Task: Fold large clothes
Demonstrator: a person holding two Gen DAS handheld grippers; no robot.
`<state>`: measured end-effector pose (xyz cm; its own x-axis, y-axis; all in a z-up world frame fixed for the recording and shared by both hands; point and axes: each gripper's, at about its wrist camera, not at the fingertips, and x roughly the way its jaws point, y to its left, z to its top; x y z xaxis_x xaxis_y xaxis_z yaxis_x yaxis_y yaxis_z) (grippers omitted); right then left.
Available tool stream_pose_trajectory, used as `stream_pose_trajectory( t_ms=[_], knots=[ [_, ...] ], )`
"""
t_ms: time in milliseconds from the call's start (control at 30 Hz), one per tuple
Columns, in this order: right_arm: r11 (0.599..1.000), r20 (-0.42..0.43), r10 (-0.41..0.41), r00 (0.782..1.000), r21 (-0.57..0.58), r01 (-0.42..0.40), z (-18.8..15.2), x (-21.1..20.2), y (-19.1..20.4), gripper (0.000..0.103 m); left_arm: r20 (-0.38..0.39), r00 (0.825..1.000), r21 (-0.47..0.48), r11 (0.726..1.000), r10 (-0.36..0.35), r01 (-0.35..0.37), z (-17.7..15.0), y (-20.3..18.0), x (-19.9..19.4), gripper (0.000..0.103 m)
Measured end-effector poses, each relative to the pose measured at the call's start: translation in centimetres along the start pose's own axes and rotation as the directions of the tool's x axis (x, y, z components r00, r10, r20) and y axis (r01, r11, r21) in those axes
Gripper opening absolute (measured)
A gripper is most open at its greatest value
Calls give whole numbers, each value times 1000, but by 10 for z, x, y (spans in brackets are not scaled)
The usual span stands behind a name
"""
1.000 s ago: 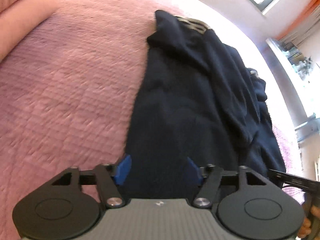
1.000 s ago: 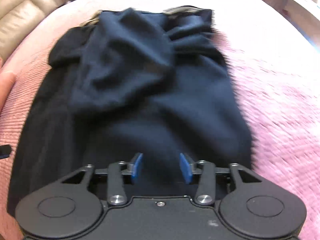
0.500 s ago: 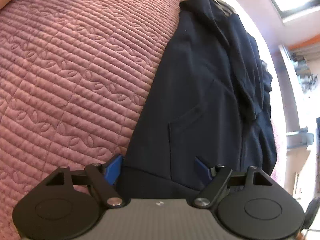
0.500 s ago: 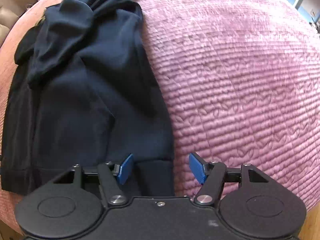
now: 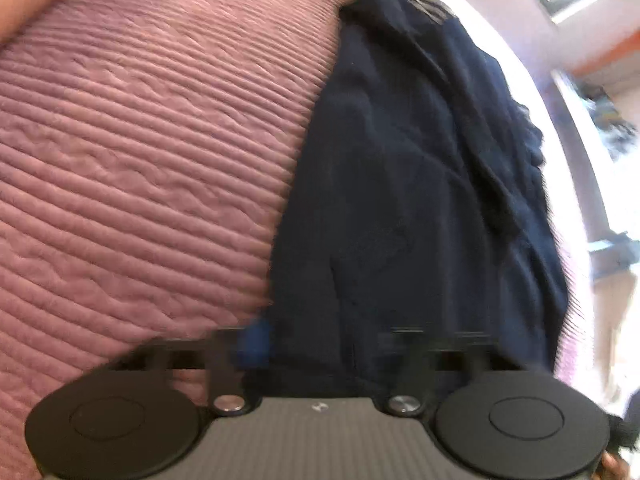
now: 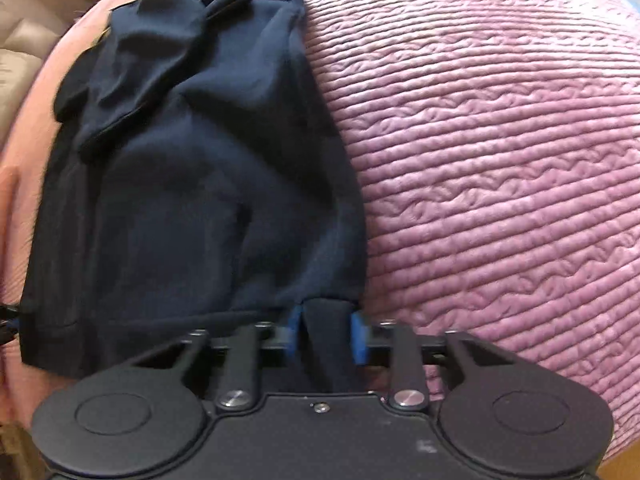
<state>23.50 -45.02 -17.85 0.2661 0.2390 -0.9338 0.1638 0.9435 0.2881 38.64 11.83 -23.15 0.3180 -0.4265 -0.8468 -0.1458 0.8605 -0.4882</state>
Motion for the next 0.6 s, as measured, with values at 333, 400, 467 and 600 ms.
stream_pose_trajectory(
  t_ms=[333,400,467,600],
  knots=[
    [999,-48,8,999,-37,-10,10,7,6,32,25,999,-52,998,-45,46,-5,2,7,58],
    [998,-51,39,998,-47,-42,13,5,7,17,20,1000,-30,999,-22,23,-1,-6,10,58],
    [997,-42,49,998,-54,-51,17,0,10,16,7,1000,4,1000,4,-4,2,-11,10,13],
    [992,33,107,994,-74,-104,38,-25,19,14,41,999,2,999,-36,36,19,-17,-7,11]
  ],
)
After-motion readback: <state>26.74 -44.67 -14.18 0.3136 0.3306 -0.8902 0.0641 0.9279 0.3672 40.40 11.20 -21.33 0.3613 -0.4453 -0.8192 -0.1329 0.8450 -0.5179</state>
